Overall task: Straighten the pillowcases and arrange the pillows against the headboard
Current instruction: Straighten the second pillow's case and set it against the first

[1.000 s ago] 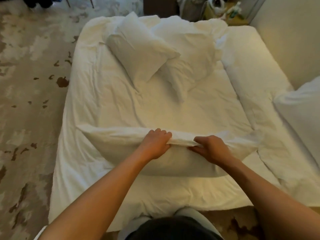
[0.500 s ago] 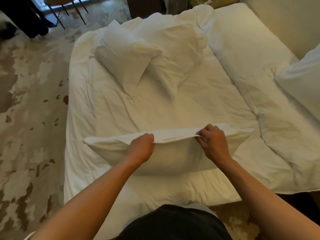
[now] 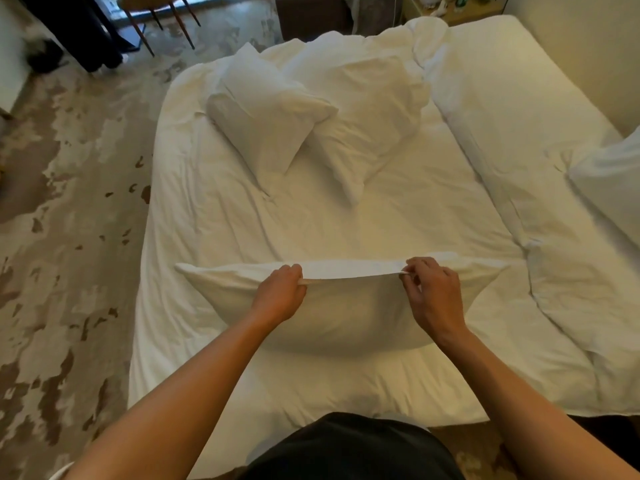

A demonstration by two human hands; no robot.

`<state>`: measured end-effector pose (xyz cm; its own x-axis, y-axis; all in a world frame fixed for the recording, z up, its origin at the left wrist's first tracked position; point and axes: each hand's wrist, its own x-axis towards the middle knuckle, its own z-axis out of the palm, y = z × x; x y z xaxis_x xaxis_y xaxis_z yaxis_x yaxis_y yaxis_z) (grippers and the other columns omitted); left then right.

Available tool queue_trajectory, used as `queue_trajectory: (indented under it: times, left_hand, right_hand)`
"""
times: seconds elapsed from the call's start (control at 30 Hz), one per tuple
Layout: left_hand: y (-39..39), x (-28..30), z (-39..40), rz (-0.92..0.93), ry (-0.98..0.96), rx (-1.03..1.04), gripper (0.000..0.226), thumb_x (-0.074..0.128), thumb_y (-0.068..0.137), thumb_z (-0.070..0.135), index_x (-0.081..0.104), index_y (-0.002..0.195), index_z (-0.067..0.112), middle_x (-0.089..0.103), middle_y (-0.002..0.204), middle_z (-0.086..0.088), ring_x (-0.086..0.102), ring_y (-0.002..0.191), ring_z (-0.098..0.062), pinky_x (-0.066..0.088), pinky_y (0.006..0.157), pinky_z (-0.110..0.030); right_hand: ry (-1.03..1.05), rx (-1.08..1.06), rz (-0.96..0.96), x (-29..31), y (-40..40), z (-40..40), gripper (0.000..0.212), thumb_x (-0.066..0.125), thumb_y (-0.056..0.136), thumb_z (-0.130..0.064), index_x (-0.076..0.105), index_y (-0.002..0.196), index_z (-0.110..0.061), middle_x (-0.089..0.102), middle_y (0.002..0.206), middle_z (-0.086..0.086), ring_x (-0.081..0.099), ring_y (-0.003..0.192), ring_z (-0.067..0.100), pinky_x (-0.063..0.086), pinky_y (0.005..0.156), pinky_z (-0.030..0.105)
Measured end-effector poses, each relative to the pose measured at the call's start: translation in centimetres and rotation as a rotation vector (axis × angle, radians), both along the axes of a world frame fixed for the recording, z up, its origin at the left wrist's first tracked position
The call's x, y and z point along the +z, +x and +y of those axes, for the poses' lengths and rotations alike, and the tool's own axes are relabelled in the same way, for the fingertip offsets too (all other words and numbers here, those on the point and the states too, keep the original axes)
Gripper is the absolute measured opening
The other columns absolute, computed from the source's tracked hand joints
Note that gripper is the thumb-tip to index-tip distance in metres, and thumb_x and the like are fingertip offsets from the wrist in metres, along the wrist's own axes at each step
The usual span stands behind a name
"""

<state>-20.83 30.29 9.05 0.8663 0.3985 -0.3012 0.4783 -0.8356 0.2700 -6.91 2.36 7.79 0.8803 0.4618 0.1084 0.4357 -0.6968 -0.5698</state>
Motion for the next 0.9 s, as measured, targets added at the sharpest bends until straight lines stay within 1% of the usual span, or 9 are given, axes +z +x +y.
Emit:
queue_trajectory:
  times: [0.1,0.13,0.17,0.23,0.4,0.5,0.57,0.73,0.9]
  left_hand:
    - [0.0,-0.1,0.4,0.061,0.015,0.005,0.015,0.052,0.091,0.031,0.046,0.087,0.018,0.052,0.087,-0.001,0.052,0.078,-0.023,0.039,0.061,-0.036]
    - [0.1,0.0,0.6,0.077,0.015,0.006,0.015,0.053,0.09,0.03,0.044,0.084,0.018,0.05,0.086,0.0,0.05,0.076,-0.023,0.036,0.059,-0.035]
    - [0.1,0.0,0.7,0.091,0.008,0.007,0.016,0.053,0.088,0.029,0.043,0.082,0.019,0.05,0.086,0.0,0.049,0.075,-0.023,0.034,0.058,-0.034]
    - [0.0,-0.1,1.0,0.115,-0.005,0.011,0.016,0.054,0.088,0.025,0.041,0.08,0.018,0.05,0.088,-0.002,0.049,0.075,-0.023,0.036,0.059,-0.035]
    - [-0.9,-1.2,1.1,0.114,-0.049,0.065,0.012,0.05,0.093,0.025,0.047,0.102,0.018,0.059,0.1,-0.002,0.059,0.085,-0.029,0.05,0.071,-0.04]
    - [-1.3,-2.1,1.4,0.088,-0.081,0.099,0.04,0.051,0.098,0.027,0.052,0.137,0.022,0.063,0.132,-0.001,0.062,0.116,-0.028,0.052,0.092,-0.039]
    - [-1.4,-2.7,1.6,0.08,-0.078,0.095,0.039,0.05,0.101,0.027,0.057,0.139,0.023,0.059,0.142,0.002,0.055,0.128,-0.022,0.049,0.098,-0.037]
    - [-1.4,-3.5,1.3,0.047,-0.034,0.121,0.029,0.046,0.102,0.03,0.068,0.121,0.03,0.061,0.12,0.008,0.055,0.112,-0.016,0.05,0.076,-0.034]
    - [-2.3,-3.6,0.8,-0.006,0.01,0.155,0.024,0.041,0.104,0.031,0.061,0.096,0.022,0.053,0.091,0.005,0.052,0.092,-0.022,0.042,0.061,-0.034]
  right_hand:
    - [-0.004,0.058,0.047,-0.4,0.2,-0.1,0.004,0.058,0.103,-0.016,0.061,0.1,-0.014,0.062,0.081,-0.008,0.06,0.076,0.022,0.033,0.122,0.043]
    - [-0.006,0.075,0.072,-0.5,0.4,-0.2,0.01,0.056,0.103,-0.018,0.056,0.094,-0.015,0.058,0.076,-0.007,0.056,0.073,0.021,0.041,0.114,0.041]
    - [-0.011,0.091,0.1,-0.6,0.6,-0.3,0.017,0.054,0.104,-0.022,0.049,0.089,-0.018,0.055,0.072,-0.006,0.052,0.069,0.02,0.049,0.096,0.042]
    - [-0.039,0.143,0.135,-0.7,1.3,-0.6,0.025,0.05,0.105,-0.031,0.039,0.085,-0.02,0.051,0.069,-0.004,0.049,0.062,0.021,0.043,0.061,0.041]
    - [-0.031,0.24,0.132,-1.7,2.6,-1.1,0.027,0.05,0.106,-0.034,0.041,0.083,-0.022,0.051,0.067,-0.003,0.051,0.061,0.02,0.045,0.059,0.041]
    - [-0.035,0.246,0.169,-2.5,2.4,-1.4,0.026,0.054,0.104,-0.032,0.042,0.083,-0.023,0.049,0.07,-0.003,0.05,0.062,0.02,0.043,0.058,0.041]
    - [-0.053,0.265,0.178,-3.0,2.2,-1.8,0.021,0.06,0.1,-0.031,0.047,0.086,-0.024,0.049,0.076,-0.006,0.049,0.063,0.017,0.039,0.057,0.037]
    - [-0.11,0.245,0.22,-3.7,2.3,-1.8,0.01,0.072,0.094,-0.031,0.069,0.097,-0.022,0.059,0.088,-0.007,0.058,0.072,0.021,0.039,0.068,0.032]
    - [-0.066,0.183,0.262,-2.4,1.1,-1.1,0.025,0.061,0.102,-0.031,0.055,0.079,-0.024,0.056,0.07,-0.008,0.056,0.063,0.017,0.044,0.062,0.036]
